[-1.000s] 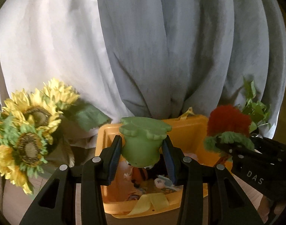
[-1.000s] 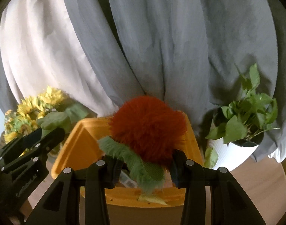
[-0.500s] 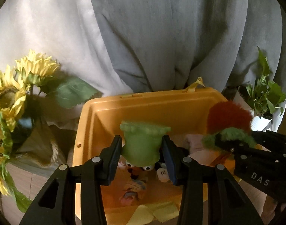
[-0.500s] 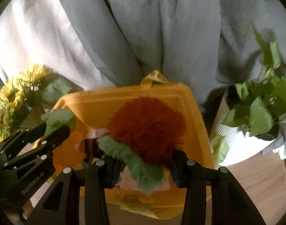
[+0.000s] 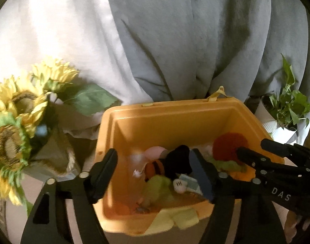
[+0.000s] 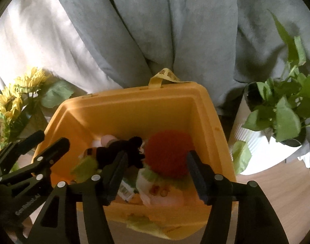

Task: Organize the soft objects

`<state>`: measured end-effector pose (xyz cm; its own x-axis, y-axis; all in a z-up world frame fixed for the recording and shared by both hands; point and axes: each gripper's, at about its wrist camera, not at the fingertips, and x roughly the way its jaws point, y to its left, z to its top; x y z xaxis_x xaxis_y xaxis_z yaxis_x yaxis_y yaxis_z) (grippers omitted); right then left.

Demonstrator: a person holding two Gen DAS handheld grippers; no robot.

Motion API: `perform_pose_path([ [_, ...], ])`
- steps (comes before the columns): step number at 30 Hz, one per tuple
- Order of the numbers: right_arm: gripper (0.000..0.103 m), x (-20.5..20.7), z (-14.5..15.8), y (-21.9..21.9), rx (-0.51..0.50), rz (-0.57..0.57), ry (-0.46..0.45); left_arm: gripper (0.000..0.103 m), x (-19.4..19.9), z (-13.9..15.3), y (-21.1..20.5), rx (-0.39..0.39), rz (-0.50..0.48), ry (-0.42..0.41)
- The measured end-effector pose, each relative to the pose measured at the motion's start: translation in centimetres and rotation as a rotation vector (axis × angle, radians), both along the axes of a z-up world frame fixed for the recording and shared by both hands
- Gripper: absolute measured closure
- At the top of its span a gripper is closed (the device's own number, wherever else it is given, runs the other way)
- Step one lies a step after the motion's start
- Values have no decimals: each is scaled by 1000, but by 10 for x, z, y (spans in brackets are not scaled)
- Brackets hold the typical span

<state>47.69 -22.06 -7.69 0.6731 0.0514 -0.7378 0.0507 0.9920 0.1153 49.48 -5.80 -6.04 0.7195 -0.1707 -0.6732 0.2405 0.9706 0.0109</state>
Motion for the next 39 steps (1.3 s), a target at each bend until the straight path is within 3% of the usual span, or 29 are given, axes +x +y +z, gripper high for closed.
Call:
perform_pose_path([
  [5, 33, -22, 14, 5, -36, -24, -35, 15, -25, 17, 10, 2, 22, -35],
  [11, 27, -68, 37, 13, -48, -66, -99, 5, -74, 45, 25, 17, 33, -137],
  [21, 10, -159, 62, 28, -68, -143, -193, 0, -154, 70, 50, 3, 27, -243],
  [30, 9, -226, 77, 36, -95, -155, -281, 0, -228, 81, 64, 13, 72, -319],
  [39, 9, -302, 94, 40, -132, -149, -370, 0, -302, 88, 67, -16, 92, -334],
])
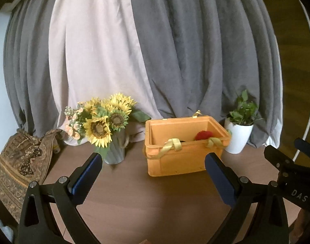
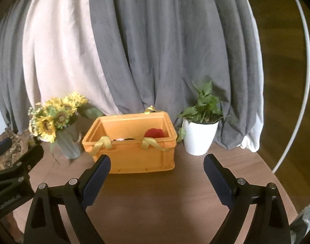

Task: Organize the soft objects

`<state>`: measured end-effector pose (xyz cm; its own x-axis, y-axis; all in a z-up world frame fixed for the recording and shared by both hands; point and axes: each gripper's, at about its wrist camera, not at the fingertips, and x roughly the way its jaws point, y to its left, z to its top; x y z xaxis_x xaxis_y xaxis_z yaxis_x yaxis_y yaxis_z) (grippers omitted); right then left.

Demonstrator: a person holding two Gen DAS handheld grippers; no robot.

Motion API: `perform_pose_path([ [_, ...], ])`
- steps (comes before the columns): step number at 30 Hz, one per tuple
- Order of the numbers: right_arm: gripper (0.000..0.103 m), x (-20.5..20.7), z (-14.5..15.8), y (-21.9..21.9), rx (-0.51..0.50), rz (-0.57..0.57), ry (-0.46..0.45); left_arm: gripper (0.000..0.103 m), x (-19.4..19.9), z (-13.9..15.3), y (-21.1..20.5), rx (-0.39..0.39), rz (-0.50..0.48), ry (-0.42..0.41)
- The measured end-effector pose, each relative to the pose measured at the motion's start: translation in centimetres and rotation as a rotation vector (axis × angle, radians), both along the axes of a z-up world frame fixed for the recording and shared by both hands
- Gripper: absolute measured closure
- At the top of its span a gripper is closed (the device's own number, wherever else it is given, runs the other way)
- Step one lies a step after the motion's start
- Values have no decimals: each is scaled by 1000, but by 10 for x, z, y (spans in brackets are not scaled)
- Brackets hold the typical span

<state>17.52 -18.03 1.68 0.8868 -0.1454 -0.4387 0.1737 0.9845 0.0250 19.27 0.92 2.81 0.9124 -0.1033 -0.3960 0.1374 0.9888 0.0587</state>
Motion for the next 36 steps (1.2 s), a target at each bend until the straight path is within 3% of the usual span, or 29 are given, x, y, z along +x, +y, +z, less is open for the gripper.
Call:
perform_pose_path([
  [16, 9, -126, 9, -1, -19, 14, -54, 0, -124, 3, -4, -19, -9, -34],
  [36, 9, -193, 11, -9, 12, 37, -81, 0, -189, 10, -3, -16, 2, -66],
])
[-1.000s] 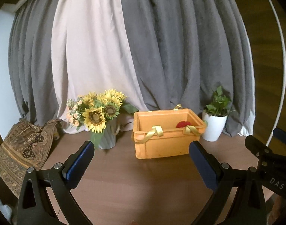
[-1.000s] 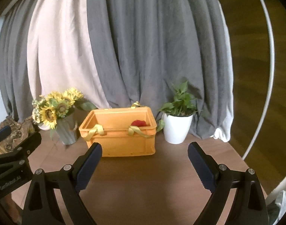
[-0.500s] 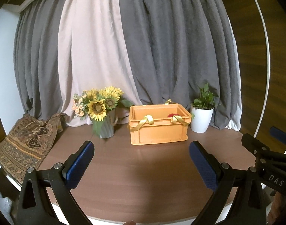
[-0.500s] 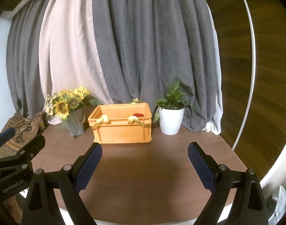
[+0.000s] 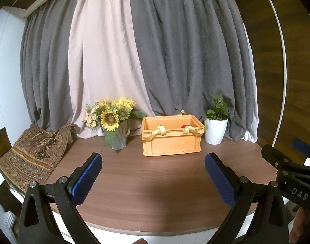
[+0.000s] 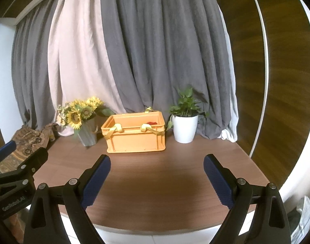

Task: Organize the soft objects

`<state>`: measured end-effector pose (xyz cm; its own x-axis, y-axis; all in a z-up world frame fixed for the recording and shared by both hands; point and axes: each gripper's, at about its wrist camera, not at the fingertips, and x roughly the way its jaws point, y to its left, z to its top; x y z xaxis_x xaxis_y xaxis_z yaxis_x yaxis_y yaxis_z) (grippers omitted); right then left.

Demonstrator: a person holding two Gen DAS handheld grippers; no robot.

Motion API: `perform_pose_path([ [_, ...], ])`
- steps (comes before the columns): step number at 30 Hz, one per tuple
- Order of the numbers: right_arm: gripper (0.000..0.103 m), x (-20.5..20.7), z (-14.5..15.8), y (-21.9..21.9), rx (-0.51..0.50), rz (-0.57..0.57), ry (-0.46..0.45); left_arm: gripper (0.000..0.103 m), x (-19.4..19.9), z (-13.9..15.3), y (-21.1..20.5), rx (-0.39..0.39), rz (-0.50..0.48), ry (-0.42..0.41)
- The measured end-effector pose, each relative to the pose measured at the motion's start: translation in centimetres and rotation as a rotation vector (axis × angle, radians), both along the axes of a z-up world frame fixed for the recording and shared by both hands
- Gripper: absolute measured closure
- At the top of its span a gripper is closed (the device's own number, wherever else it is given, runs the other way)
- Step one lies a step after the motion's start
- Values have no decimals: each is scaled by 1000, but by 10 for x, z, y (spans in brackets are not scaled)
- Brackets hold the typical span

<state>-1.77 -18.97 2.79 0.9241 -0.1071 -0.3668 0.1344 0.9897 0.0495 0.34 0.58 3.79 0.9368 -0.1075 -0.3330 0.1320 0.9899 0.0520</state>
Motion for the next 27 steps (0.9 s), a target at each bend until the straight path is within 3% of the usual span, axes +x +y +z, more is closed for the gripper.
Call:
perform_pose_path([
  [27, 9, -13, 2, -4, 15, -11, -14, 0, -13, 2, -4, 4, -3, -5],
])
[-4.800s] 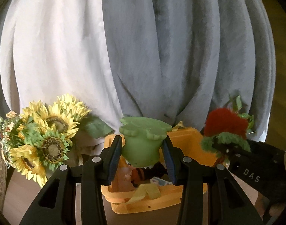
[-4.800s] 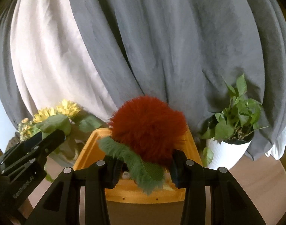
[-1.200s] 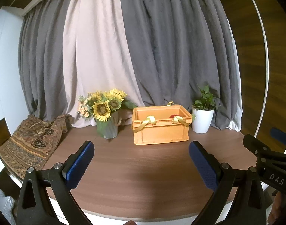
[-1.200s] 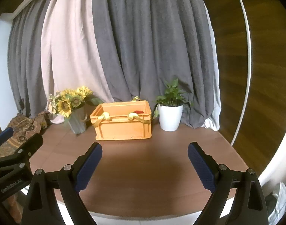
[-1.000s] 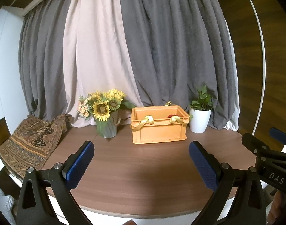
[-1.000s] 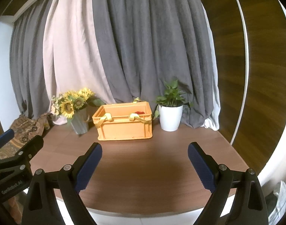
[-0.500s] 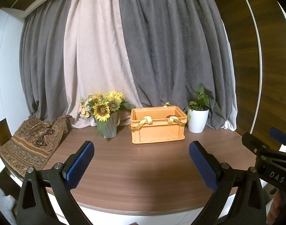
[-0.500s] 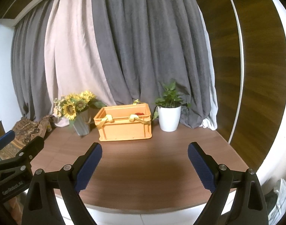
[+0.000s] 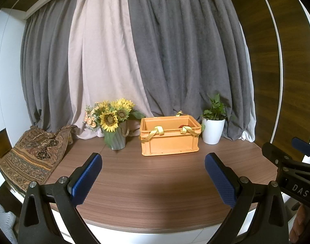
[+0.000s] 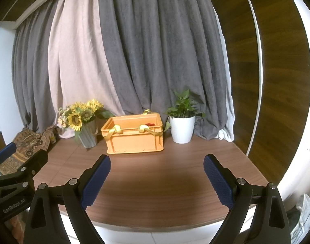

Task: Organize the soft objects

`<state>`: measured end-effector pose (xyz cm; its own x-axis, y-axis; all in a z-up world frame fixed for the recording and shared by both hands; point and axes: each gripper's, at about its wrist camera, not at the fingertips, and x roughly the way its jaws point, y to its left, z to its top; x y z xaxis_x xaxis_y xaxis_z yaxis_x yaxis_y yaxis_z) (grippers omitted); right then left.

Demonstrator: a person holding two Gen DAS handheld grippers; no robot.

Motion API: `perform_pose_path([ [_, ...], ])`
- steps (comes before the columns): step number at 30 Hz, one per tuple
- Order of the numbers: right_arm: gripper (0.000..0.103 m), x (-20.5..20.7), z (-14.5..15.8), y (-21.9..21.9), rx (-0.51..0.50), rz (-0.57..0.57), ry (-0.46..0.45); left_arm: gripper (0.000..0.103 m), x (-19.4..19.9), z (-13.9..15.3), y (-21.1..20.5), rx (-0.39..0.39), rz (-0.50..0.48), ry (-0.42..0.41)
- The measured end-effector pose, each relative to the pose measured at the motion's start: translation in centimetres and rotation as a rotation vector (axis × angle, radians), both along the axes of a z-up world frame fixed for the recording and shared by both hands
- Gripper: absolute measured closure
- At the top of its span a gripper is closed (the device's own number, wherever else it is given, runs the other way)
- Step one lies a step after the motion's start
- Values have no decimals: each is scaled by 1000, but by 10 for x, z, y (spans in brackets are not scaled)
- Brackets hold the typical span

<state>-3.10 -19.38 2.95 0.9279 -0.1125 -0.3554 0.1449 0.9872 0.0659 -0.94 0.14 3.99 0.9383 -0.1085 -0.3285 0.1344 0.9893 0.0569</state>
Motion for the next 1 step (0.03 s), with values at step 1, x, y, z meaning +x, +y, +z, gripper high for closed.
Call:
perform_pose_path([
  [1, 9, 0, 0, 0, -1, 0, 1, 0, 0, 0, 0, 0, 1, 1],
])
